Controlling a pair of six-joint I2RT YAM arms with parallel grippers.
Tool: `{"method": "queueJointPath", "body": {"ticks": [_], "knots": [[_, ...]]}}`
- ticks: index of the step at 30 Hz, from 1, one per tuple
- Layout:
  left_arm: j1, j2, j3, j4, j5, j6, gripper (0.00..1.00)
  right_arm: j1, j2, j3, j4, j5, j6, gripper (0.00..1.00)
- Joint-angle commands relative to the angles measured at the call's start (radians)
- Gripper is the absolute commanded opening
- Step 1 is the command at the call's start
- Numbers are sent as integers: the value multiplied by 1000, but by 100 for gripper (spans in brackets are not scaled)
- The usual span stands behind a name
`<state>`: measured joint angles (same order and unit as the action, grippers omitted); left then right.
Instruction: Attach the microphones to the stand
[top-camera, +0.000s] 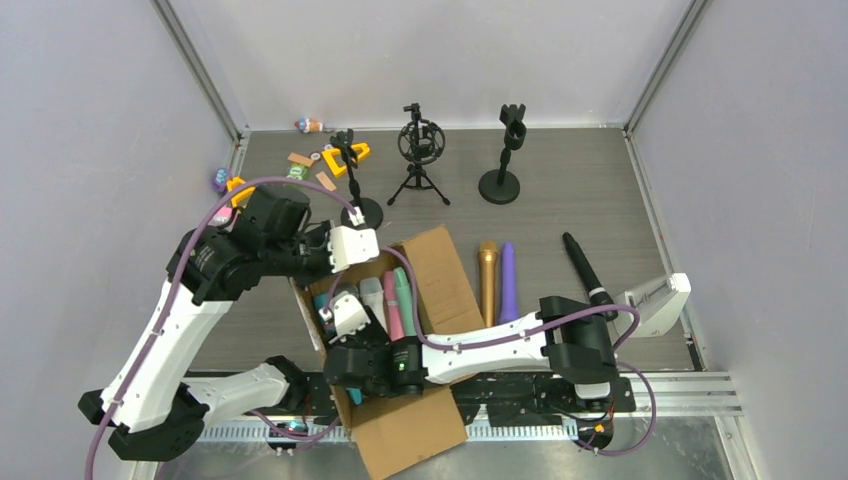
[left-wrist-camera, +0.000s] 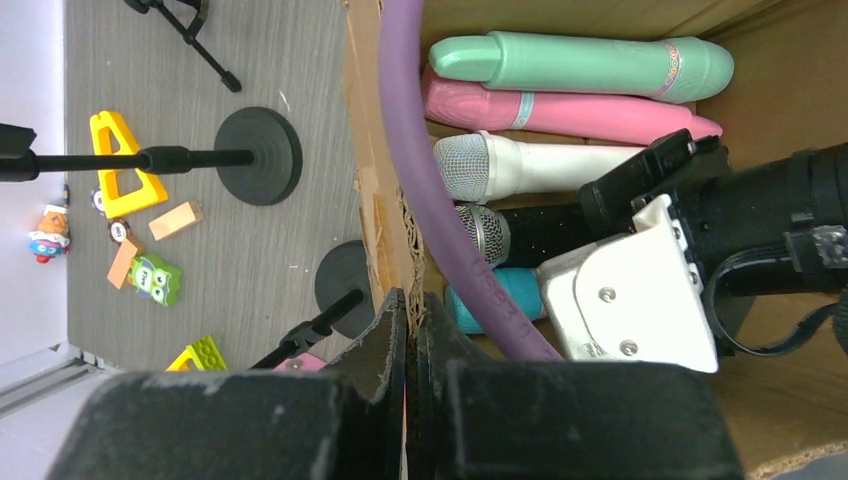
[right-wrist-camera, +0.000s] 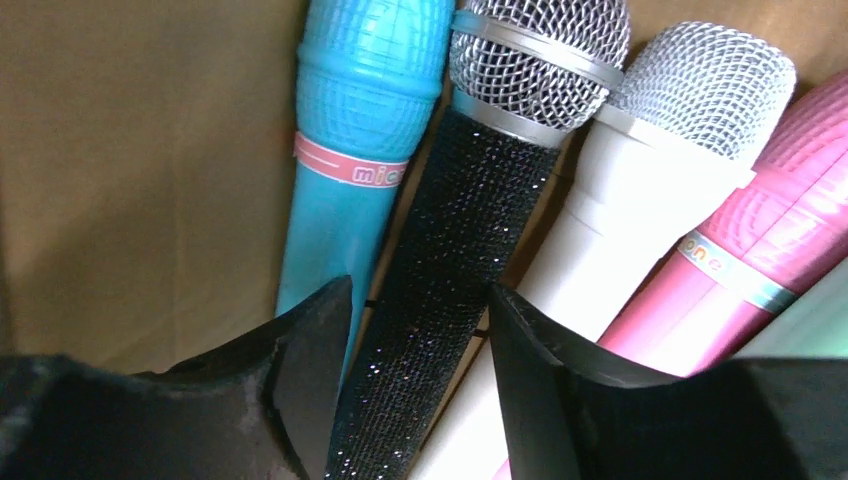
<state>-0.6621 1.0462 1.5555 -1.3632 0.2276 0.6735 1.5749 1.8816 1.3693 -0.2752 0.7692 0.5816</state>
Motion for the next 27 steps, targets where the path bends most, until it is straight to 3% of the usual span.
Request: {"method": "queueJointPath", "body": {"ticks": [1,6,11,16,18,19,21,27], "knots": [[-17,-16,45,-15,159,-15,0,-55,77,20,-125,0,74,55],[-16,-22,46,-18,157,-5,0,-82,55,-23,-156,-23,125,49],[-16,-22,52,-25,162,-9,0,-84,98,43,-187,-51,103,45],[-16,-19,63,-31,184,-12,0,-85,220,195,-317,-57,103,52],[-16,-18,62,-32,184,-11,0,-85,199,184,-317,-48,112,40],[-16,-20,61,-32,182,-9,0,-85,183,149,-295,-39,117,24],[-17,-24,52,-27,180,-8,0,-85,90,82,-248,-32,118,13],[-16,-34,14,-6,135,1,0,-38,-119,-47,-162,-14,65,5]]}}
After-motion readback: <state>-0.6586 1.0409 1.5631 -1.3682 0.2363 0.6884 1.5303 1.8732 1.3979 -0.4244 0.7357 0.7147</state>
